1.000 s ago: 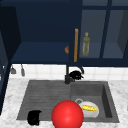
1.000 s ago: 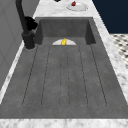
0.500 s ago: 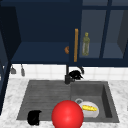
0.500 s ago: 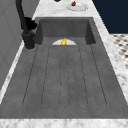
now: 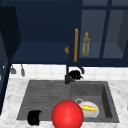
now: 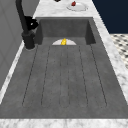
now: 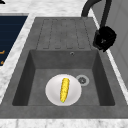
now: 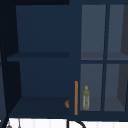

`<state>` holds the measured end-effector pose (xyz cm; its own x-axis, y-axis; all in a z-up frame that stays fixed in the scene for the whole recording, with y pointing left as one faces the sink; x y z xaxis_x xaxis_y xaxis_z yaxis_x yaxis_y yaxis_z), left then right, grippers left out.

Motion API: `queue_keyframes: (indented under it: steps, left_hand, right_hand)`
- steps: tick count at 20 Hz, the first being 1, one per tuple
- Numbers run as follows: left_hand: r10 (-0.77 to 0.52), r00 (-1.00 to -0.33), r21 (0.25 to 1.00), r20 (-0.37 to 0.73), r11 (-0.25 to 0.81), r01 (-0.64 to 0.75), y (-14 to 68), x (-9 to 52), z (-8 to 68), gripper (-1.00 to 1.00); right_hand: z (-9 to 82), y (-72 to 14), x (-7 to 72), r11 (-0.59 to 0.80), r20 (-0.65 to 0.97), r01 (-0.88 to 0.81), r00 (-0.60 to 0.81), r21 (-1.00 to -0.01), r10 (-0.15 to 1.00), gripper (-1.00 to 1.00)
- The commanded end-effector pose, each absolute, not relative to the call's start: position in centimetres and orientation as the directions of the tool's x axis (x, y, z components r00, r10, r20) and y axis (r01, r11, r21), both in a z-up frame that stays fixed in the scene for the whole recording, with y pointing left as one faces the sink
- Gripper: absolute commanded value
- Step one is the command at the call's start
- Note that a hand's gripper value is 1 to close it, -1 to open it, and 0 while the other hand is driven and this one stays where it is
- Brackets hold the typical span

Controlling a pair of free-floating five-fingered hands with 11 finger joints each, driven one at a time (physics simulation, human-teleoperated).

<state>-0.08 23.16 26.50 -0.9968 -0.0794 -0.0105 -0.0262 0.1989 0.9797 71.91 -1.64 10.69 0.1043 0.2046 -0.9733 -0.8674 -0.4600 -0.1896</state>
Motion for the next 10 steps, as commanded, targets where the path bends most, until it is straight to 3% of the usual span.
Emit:
queue_keyframes:
  steps: [1,8,10]
  left_hand:
    - [-0.079,-0.997,0.98,-0.011,0.199,-0.026,23.16,-0.08,26.5,0.0]
    - [-0.079,-0.997,0.98,-0.011,0.199,-0.026,23.16,-0.08,26.5,0.0]
    - [-0.079,-0.997,0.98,-0.011,0.199,-0.026,23.16,-0.08,26.5,0.0]
  right_hand:
    - [7.98,0.97,74.87,-0.463,-0.977,-0.868,0.098,-0.177,0.189,1.0]
    - [8.37,1.13,74.87,-0.392,-0.994,-0.914,0.08,-0.101,0.068,1.0]
    - [8.44,1.19,74.8,-0.369,-0.994,-0.924,0.078,-0.103,0.081,1.0]
